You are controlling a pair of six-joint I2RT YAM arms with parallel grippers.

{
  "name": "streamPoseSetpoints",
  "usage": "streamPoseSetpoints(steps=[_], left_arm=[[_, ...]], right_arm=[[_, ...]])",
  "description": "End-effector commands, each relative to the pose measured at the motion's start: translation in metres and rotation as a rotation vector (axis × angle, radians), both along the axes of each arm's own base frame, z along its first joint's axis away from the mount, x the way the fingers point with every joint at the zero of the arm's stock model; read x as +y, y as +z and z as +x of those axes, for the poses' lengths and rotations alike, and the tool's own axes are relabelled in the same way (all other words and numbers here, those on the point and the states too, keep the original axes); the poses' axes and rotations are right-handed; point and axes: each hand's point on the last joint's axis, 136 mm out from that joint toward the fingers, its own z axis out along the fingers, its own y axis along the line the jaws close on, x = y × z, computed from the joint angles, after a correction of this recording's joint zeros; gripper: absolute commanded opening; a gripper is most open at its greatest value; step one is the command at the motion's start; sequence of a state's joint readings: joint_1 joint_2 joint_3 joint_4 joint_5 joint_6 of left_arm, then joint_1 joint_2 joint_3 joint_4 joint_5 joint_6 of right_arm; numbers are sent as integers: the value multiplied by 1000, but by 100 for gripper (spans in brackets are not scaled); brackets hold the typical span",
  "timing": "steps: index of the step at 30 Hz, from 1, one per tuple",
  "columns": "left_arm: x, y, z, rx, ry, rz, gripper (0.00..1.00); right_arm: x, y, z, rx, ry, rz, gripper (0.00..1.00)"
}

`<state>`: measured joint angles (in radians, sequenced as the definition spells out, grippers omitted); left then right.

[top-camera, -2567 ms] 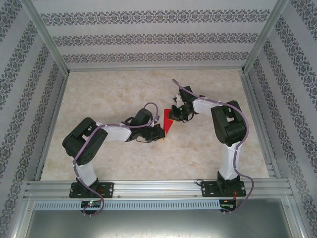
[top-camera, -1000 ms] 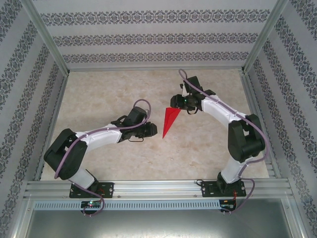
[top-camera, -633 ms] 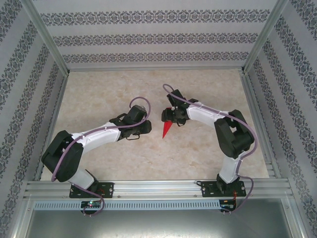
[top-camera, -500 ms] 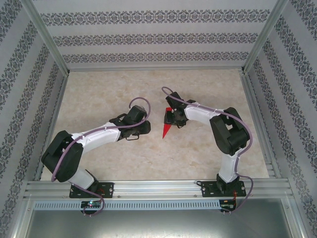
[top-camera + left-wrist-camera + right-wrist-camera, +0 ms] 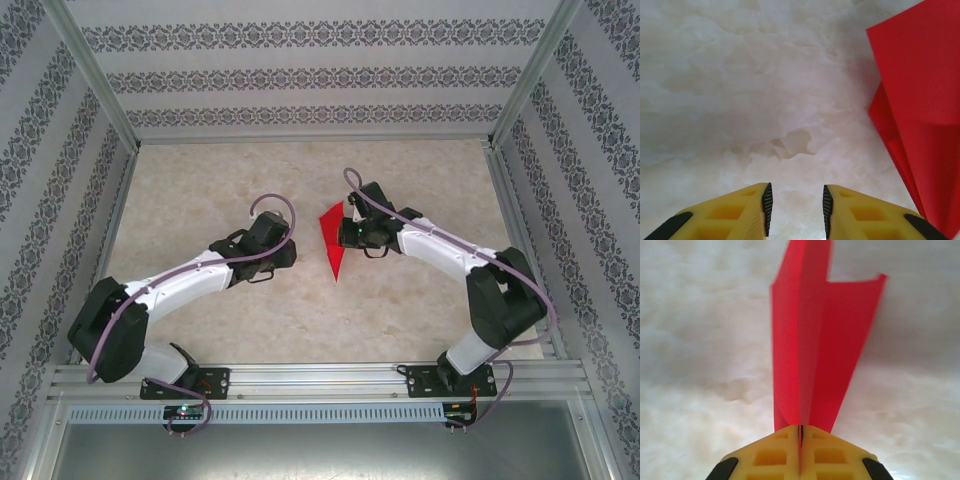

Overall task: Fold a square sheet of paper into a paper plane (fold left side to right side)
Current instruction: Turn over the paper plane at the center of the table, then pick up the paper plane at the center of the table.

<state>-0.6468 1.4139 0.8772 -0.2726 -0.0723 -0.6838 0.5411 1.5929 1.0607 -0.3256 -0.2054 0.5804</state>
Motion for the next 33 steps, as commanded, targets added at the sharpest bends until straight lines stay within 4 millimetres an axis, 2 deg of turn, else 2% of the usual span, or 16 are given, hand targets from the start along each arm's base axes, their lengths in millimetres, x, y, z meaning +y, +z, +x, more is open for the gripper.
streamPoseSetpoints(steps=[1,3,5,7,9,11,16,19,21,24,27,33], left_arm=[[22,4,-5,-20,47,65,37],[27,7,-5,-32,65,73,37],[31,9,-7,-36,79,80,38],[34,10,-9,-37,89,81,39],[36,11,-11,-34,94,81,39],[38,12,-12,-35,98,78,39],[41,18,-13,-54,107,75,40],[42,20,-14,-62,107,76,42],[43,21,-14,-71,111,74,46],[45,24,-14,-87,116,66,52],[46,26,-15,-100,121,50,60],[50,25,-20,-104,130,49,66]], right_arm=[[27,6,-17,18,123,181,0],[28,-14,-21,70,122,239,0],[23,-41,-20,144,95,252,1],[13,-67,-18,196,59,237,6],[-2,-77,-14,197,12,217,14],[-15,-75,-10,167,-20,173,23],[-49,-47,-16,65,-30,-50,48],[-61,-31,-26,35,-13,-120,55],[-53,-24,-36,35,38,-125,58],[-25,-22,-54,64,147,-143,60],[-5,-31,-62,92,196,-177,54],[1,-52,-63,130,195,-274,51]])
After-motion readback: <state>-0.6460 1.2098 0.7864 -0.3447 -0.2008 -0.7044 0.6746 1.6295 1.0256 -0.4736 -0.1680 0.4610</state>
